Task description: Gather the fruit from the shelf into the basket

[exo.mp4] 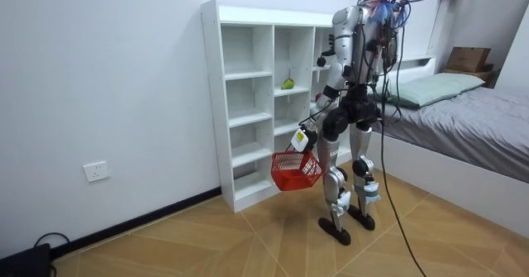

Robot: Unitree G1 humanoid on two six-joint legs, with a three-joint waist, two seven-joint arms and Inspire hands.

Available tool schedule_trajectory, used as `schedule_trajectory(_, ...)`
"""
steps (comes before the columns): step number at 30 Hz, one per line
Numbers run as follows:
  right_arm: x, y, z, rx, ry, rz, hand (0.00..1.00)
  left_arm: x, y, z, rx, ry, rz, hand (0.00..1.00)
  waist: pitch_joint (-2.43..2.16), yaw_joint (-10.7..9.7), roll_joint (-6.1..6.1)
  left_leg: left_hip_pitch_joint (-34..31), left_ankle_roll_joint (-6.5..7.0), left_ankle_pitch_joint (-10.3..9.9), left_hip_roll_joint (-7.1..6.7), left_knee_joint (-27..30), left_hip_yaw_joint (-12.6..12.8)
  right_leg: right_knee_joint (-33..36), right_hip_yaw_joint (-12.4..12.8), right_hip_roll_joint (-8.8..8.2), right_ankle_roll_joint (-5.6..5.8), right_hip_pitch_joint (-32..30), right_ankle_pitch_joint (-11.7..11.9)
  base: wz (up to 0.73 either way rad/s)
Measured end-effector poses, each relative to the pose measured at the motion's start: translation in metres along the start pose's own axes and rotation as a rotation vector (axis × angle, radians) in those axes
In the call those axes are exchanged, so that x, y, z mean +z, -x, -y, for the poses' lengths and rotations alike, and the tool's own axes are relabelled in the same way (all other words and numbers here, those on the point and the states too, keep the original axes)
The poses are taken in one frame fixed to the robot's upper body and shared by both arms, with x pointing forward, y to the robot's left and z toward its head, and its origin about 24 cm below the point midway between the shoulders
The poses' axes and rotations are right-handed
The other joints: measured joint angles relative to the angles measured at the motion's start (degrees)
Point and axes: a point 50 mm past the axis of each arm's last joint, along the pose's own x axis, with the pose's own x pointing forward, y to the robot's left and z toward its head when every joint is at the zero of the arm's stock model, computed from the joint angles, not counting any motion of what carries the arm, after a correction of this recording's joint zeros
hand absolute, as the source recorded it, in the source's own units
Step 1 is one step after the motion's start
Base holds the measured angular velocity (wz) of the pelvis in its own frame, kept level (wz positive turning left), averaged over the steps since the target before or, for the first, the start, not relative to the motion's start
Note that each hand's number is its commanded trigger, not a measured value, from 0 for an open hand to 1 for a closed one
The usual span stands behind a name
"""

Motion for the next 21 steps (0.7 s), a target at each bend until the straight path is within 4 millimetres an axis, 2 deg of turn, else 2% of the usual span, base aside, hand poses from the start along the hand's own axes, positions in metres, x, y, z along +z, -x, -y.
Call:
schedule_trajectory(2, -0.002, -0.001, 0.000, 0.001, -0.022, -0.018, 0.00, -0.001, 0.000, 0.001, -0.002, -0.001, -0.004, 1.00, 0.09, 0.83, -0.23, 0.46, 0.00, 0.00, -0.01, -0.10, -0.14, -0.69, 0.00, -0.06, 0.00, 0.80, 0.00, 0.00)
schedule_trajectory(9, -0.014, -0.009, -0.003, 0.008, -0.026, -0.079, 0.00, -0.004, 0.001, 0.004, -0.011, 0.004, -0.025, 1.00, 0.07, 0.92, -0.60, 0.50, 0.00, 0.01, -0.05, -0.05, -1.01, -0.92, -0.81, -0.16, 0.00, 1.34, 0.00, 0.07)
schedule_trajectory(14, -0.023, -0.016, -0.005, 0.032, -0.021, -0.122, 0.00, -0.013, 0.003, 0.003, -0.011, 0.004, -0.062, 1.00, 0.18, 0.68, -0.63, 0.49, 0.00, 0.01, -0.07, 0.15, -1.53, -0.93, -1.53, -0.19, 0.00, 1.90, 0.00, 0.05)
schedule_trajectory(21, -0.032, -0.016, -0.006, 0.070, -0.016, -0.179, 0.00, -0.011, 0.003, 0.003, -0.021, 0.008, -0.068, 1.00, 0.15, 0.81, -0.54, -0.07, -0.02, 0.02, -0.15, 0.73, -2.52, -0.90, -2.65, -0.23, 0.00, 2.00, 0.00, 0.08)
